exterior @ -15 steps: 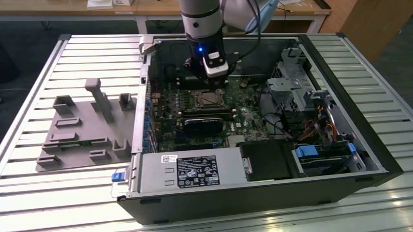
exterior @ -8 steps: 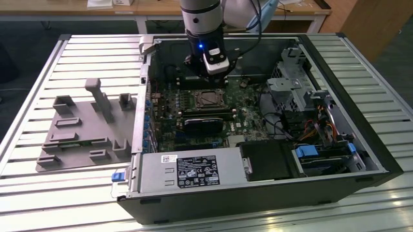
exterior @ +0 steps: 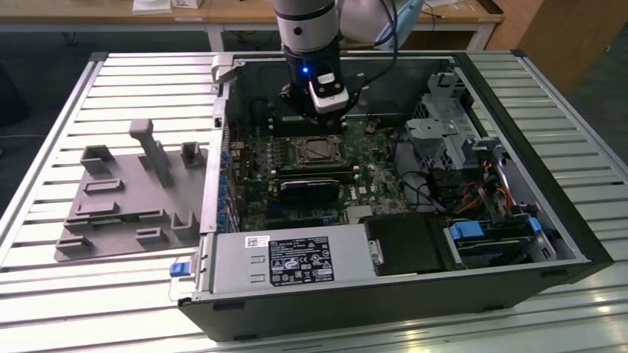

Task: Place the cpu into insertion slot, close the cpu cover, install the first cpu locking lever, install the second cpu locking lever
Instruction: 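Install the first cpu locking lever, then install the second cpu locking lever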

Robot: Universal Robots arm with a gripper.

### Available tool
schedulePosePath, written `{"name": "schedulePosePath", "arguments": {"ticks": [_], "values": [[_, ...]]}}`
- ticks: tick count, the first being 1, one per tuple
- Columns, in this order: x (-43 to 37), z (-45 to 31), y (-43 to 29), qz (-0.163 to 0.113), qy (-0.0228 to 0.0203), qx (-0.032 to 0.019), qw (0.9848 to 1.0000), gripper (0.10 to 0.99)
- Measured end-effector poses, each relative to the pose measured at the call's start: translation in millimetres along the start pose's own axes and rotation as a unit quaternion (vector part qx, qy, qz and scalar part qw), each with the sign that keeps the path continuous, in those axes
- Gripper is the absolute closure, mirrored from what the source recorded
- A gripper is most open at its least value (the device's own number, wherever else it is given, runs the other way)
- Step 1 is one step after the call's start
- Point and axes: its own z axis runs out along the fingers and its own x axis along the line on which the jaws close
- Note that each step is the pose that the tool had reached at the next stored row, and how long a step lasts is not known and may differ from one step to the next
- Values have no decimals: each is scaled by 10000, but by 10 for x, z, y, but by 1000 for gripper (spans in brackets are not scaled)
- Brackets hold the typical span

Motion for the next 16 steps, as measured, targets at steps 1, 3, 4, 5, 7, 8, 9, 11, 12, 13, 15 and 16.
{"name": "schedulePosePath", "arguments": {"ticks": [1,3,4,5,7,8,9,11,12,13,15,16], "values": [[-1,2,0,0,57,27,10000,984],[-2,5,0,-2,175,93,9998,984],[-2,5,0,-2,179,96,9998,984],[-2,5,0,-2,180,97,9998,984],[-2,5,0,-3,187,101,9998,984],[-2,5,0,-3,187,101,9998,984],[-2,5,0,-3,188,101,9998,984],[-2,5,0,-3,188,102,9998,984],[-2,5,0,-3,189,102,9998,984],[-2,5,0,-3,189,102,9998,984],[-2,5,0,-3,190,103,9998,984],[-2,5,0,-3,190,103,9998,984]]}}
